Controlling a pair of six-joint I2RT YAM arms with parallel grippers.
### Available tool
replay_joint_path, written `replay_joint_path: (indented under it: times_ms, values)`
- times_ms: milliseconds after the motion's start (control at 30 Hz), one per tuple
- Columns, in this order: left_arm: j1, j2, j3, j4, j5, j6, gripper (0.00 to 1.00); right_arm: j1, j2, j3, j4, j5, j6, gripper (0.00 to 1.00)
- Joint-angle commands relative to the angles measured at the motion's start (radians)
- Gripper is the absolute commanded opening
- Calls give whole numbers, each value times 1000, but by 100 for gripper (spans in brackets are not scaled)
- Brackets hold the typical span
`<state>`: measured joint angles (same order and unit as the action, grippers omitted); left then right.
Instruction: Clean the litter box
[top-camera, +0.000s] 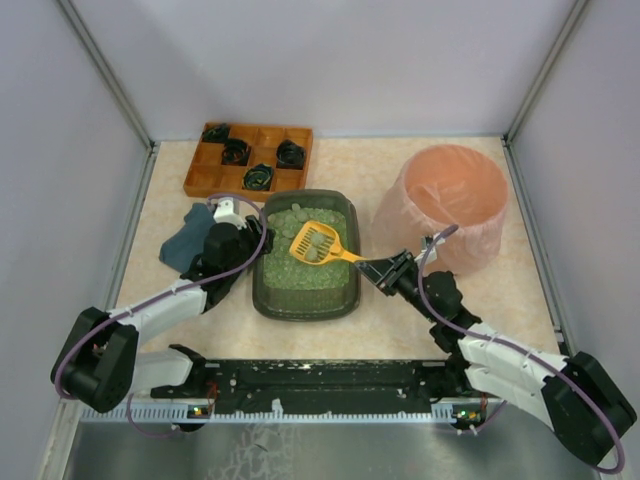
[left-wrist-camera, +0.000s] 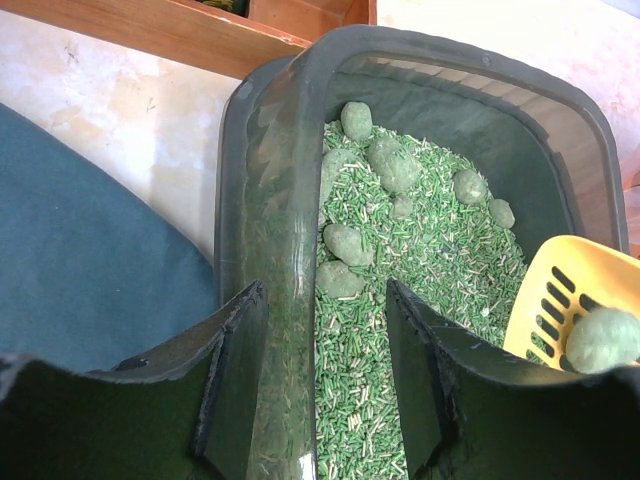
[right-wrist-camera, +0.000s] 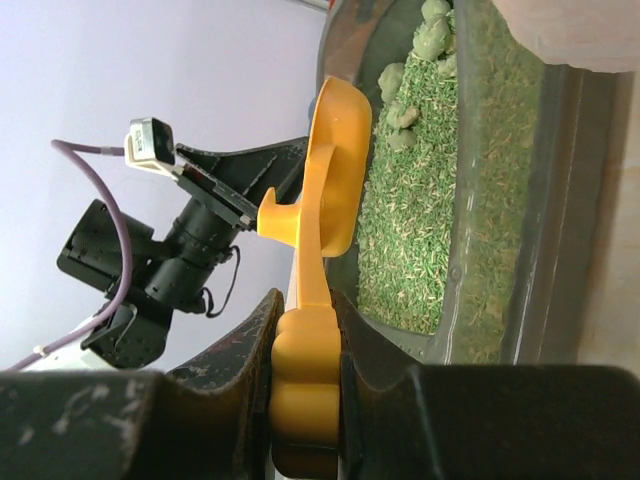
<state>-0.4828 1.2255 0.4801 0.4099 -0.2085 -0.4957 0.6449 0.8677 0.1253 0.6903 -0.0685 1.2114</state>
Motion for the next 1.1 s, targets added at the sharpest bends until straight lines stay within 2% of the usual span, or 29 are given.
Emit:
replay_joint_path:
  times_ms: [0, 100, 267, 600, 833, 1067]
  values:
    - [-5, -2, 31, 8, 5, 7, 57, 9, -4, 71, 46, -33, -29, 0]
    - [-6, -1, 34, 3, 4, 8, 57, 7, -25, 56, 57, -6, -6, 0]
    - [-6, -11, 30, 3, -6, 6, 57, 6, -77, 88, -28, 0, 6, 0]
    - [-5, -46, 6, 13, -22, 0, 57, 6, -233, 299, -352, 83, -13, 0]
    - [-5, -41, 12, 12, -16, 2, 57, 0, -326, 511, -628, 291, -101, 0]
    - [-5, -31, 16, 12, -8, -1, 57, -1, -461, 626, -802, 605, -178, 0]
